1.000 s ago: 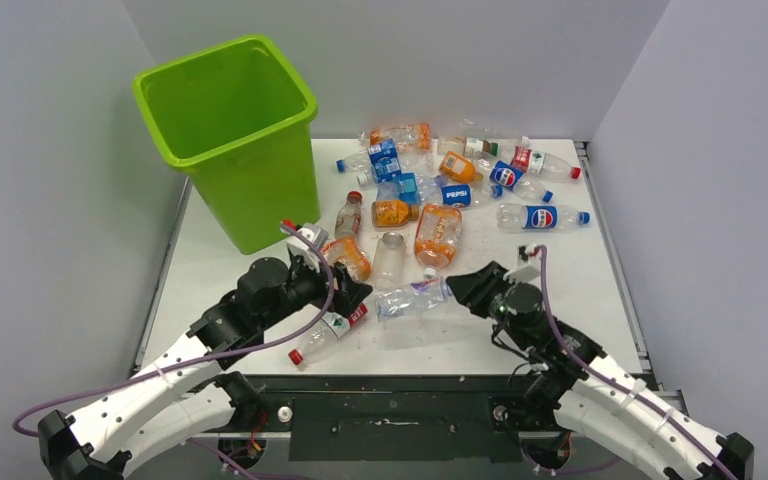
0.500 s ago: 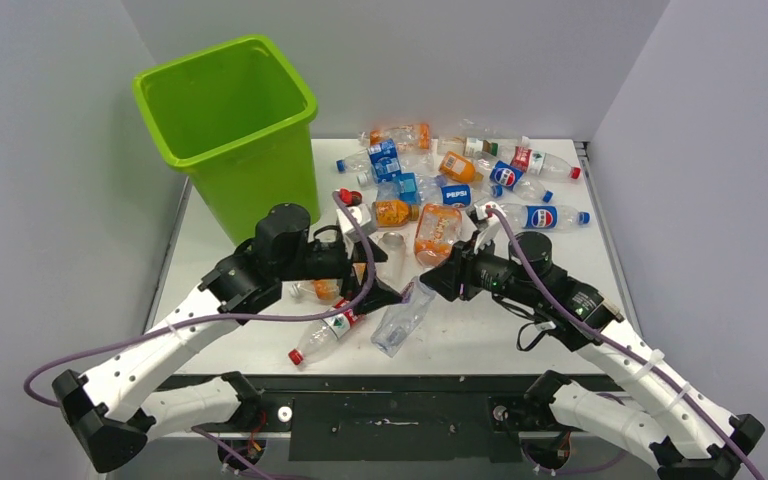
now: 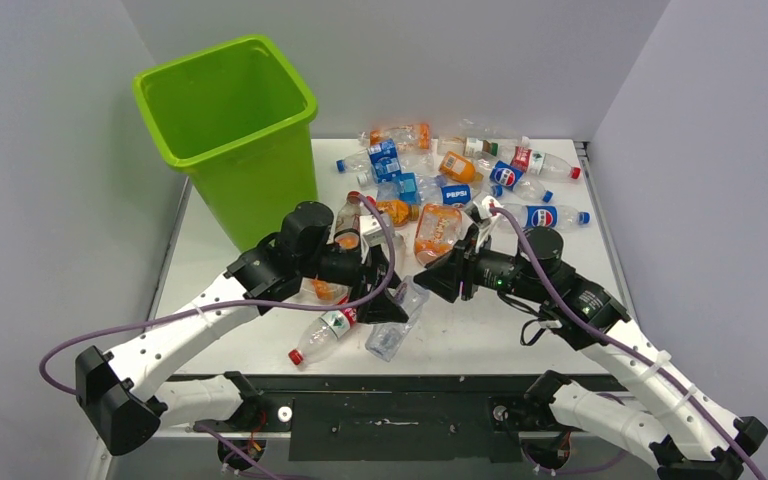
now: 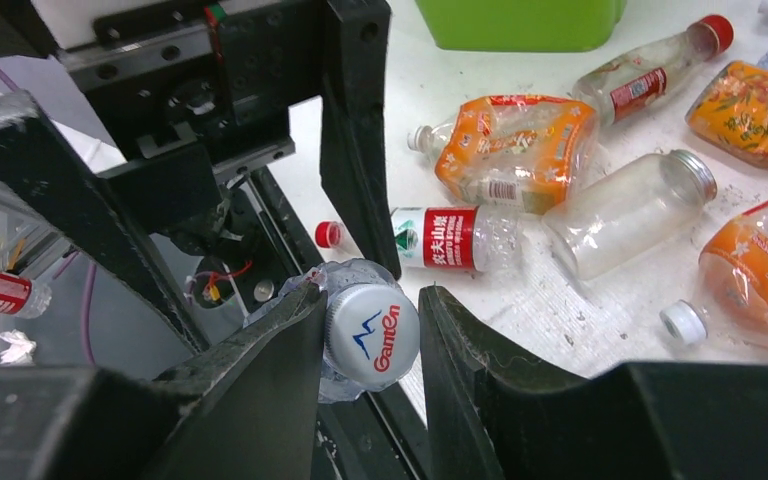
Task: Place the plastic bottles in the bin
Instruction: Pick up the plastic bottle at the center of the board, then place the plastic bottle in the trash bin.
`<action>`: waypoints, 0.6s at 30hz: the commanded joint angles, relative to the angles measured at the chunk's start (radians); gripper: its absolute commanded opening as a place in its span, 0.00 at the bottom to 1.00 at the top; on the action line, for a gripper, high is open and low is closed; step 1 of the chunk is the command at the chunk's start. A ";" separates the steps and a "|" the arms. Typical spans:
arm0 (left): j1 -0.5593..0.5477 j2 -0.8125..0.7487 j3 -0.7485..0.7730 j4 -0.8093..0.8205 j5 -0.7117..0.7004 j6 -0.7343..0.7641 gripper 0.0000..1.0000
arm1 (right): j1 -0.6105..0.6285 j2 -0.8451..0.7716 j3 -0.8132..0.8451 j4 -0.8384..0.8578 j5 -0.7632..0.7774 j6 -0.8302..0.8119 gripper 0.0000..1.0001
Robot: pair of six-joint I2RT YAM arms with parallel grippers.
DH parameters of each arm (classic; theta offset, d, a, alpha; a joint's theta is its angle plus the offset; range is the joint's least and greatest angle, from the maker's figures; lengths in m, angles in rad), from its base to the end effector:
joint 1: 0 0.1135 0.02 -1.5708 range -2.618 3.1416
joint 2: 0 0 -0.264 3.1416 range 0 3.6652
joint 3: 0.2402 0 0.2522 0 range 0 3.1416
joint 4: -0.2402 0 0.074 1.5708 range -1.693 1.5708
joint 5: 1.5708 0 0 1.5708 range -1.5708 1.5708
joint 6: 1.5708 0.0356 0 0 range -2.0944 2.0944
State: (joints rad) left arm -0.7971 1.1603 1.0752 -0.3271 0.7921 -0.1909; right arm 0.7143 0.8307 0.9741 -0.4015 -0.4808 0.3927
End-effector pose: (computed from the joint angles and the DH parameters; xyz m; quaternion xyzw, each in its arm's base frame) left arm 0.1597 -0.1998 0.3549 0.4320 0.6738 -0.5237 0.2916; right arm 0.1236 0.1290 0.3759 -0.2666 0.7363 0.4720 0.4050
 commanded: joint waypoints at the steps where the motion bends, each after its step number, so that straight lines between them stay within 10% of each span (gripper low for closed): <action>1: -0.002 0.019 -0.006 0.075 0.069 -0.031 0.82 | 0.002 0.010 0.052 0.107 -0.038 0.000 0.05; 10: -0.001 -0.007 -0.063 0.210 0.062 -0.126 0.28 | 0.004 0.017 0.077 0.124 -0.038 0.010 0.05; 12: 0.001 -0.033 -0.081 0.272 0.024 -0.157 0.19 | 0.004 0.006 0.082 0.105 -0.020 0.008 0.28; 14: 0.005 -0.063 -0.107 0.345 -0.039 -0.196 0.05 | 0.004 -0.026 0.074 0.096 0.007 0.007 0.71; 18: 0.044 -0.143 -0.167 0.530 -0.166 -0.315 0.00 | 0.004 -0.116 0.004 0.119 0.045 0.024 0.95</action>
State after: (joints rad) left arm -0.7876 1.1069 0.9390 -0.0612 0.7547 -0.3809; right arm 0.7147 0.8093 0.9997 -0.3466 -0.4808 0.4068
